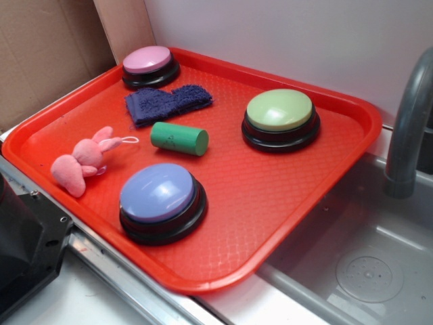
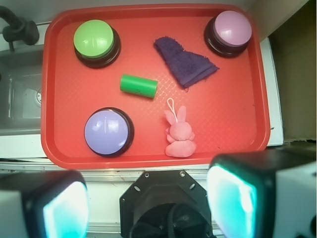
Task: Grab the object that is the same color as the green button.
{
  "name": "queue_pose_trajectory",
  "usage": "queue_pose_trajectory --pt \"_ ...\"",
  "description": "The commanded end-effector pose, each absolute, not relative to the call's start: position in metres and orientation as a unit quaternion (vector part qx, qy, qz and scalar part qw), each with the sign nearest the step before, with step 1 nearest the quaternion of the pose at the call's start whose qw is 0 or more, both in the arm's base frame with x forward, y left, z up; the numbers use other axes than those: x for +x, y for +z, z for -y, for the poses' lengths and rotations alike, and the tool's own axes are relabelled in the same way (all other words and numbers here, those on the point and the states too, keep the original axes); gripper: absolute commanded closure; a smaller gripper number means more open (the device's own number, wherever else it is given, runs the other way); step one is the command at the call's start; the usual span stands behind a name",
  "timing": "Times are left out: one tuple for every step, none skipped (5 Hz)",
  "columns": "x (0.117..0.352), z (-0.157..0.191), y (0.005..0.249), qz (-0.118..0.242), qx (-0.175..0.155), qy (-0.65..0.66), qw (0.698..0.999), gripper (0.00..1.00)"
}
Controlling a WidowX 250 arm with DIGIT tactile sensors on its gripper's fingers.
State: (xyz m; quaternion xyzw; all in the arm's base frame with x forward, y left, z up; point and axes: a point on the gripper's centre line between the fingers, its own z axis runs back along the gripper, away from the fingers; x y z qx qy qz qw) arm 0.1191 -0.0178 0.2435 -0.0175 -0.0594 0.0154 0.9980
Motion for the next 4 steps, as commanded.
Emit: queue_pose_trajectory --pt "0.119 0.018 0.244 0.059 -0.018 0.015 0.998 0.00" --pt "0.163 0.008 0.222 0.031 0.007 -0.111 0.993 0.00" --pt "0.187 0.004 0.204 -0.007 0.008 -0.235 0.972 0.00" --pt "0.203 0.011 0.173 -0.023 0.011 -0.354 0.935 0.00"
